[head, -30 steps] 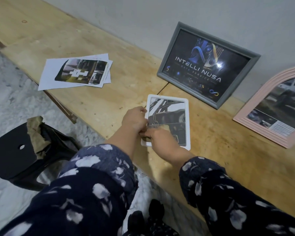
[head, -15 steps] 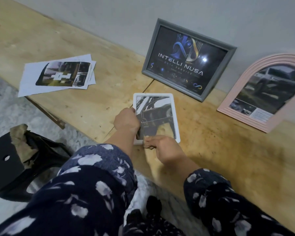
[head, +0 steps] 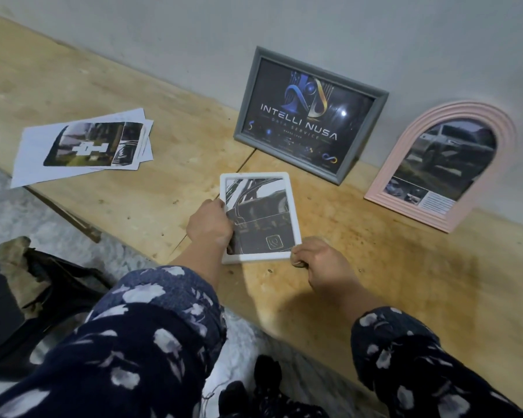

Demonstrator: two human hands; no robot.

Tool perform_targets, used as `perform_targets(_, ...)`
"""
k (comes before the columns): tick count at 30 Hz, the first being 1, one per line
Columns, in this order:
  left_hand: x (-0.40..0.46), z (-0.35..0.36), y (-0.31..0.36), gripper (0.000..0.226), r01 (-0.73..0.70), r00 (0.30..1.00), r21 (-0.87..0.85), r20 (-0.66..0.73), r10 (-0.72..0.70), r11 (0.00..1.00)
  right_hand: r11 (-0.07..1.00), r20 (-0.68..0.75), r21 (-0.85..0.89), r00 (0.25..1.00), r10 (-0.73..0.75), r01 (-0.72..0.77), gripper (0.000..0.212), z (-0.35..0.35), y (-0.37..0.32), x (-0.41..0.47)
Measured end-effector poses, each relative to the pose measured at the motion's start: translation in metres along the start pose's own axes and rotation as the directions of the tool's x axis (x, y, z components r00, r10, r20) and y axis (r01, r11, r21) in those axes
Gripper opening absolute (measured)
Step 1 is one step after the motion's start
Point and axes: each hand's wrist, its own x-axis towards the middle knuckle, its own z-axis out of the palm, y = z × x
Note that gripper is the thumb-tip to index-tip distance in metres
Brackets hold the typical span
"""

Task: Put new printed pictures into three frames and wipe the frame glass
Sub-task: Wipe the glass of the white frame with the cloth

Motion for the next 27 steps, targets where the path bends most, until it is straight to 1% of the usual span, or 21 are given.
perform_targets(2, 0.001, -0.001, 0.002, 0.027, -0.007, 1.000, 0.019, -0.005, 0.007, 1.000, 0.983, -0.025, 0.083, 0.986, 0.164, -0.161, 0.037, -0.011, 0.007, 0.000)
perform_targets(3, 0.000, -0.001, 0.002, 0.027, -0.008, 1.000, 0.039, -0.004, 0.008, 0.999, 0.954, -0.014, 0.134, 0.962, 0.272, -0.267, 0.037, -0.018, 0.008, 0.001)
perform_targets(5, -0.001, -0.004, 0.004, 0.030, -0.013, 1.000, 0.104, 0.013, 0.012, 0.994, 0.851, 0.013, 0.290, 0.891, 0.453, -0.437, 0.037, -0.029, 0.008, 0.009)
perform_targets(7, -0.001, -0.004, 0.005, 0.030, -0.032, 0.998, 0.153, 0.060, 0.023, 0.988, 0.740, 0.017, 0.443, 0.830, 0.558, -0.506, 0.040, -0.036, 0.003, 0.027)
perform_targets(8, -0.001, -0.005, 0.006, 0.031, -0.037, 0.996, 0.160, 0.088, 0.023, 0.986, 0.730, -0.013, 0.473, 0.824, 0.566, -0.494, 0.042, -0.040, 0.001, 0.040)
perform_targets(10, 0.001, -0.005, 0.008, 0.035, -0.029, 0.992, 0.153, 0.125, 0.010, 0.988, 0.799, -0.109, 0.415, 0.848, 0.518, -0.435, 0.043, -0.045, -0.002, 0.068)
perform_targets(12, 0.008, -0.007, 0.011, 0.040, -0.006, 0.992, 0.140, 0.124, -0.012, 0.990, 0.851, -0.130, 0.364, 0.884, 0.450, -0.379, 0.041, -0.049, -0.008, 0.100)
perform_targets(14, 0.016, -0.007, 0.013, 0.040, 0.010, 0.994, 0.131, 0.104, -0.024, 0.991, 0.891, -0.084, 0.335, 0.932, 0.354, -0.308, 0.042, -0.048, -0.014, 0.130)
perform_targets(17, 0.023, -0.004, 0.012, 0.027, -0.007, 0.998, 0.153, 0.066, -0.003, 0.988, 0.933, -0.004, 0.281, 0.972, 0.235, -0.225, 0.044, -0.041, -0.028, 0.169)
perform_targets(20, 0.028, 0.001, 0.009, 0.020, -0.011, 0.999, 0.157, 0.044, 0.004, 0.987, 0.977, 0.074, 0.171, 0.991, 0.115, -0.126, 0.036, -0.029, -0.048, 0.189)
perform_targets(21, 0.030, 0.002, 0.008, 0.019, -0.005, 0.999, 0.155, 0.047, -0.002, 0.988, 0.991, 0.115, 0.108, 0.991, 0.070, -0.083, 0.040, -0.025, -0.054, 0.188)
perform_targets(22, 0.032, 0.002, 0.007, 0.017, 0.000, 0.999, 0.150, 0.051, -0.008, 0.989, 0.997, 0.163, 0.061, 0.986, 0.040, -0.050, 0.048, -0.022, -0.057, 0.185)
perform_targets(24, 0.033, 0.002, 0.006, 0.016, -0.007, 0.999, 0.150, 0.047, 0.000, 0.989, 0.999, 0.201, 0.045, 0.979, 0.021, -0.031, 0.060, -0.017, -0.055, 0.174)
perform_targets(27, 0.034, 0.004, 0.007, 0.014, -0.035, 0.999, 0.163, 0.043, 0.029, 0.986, 0.996, 0.208, 0.020, 0.975, 0.080, -0.086, 0.059, -0.016, -0.039, 0.163)
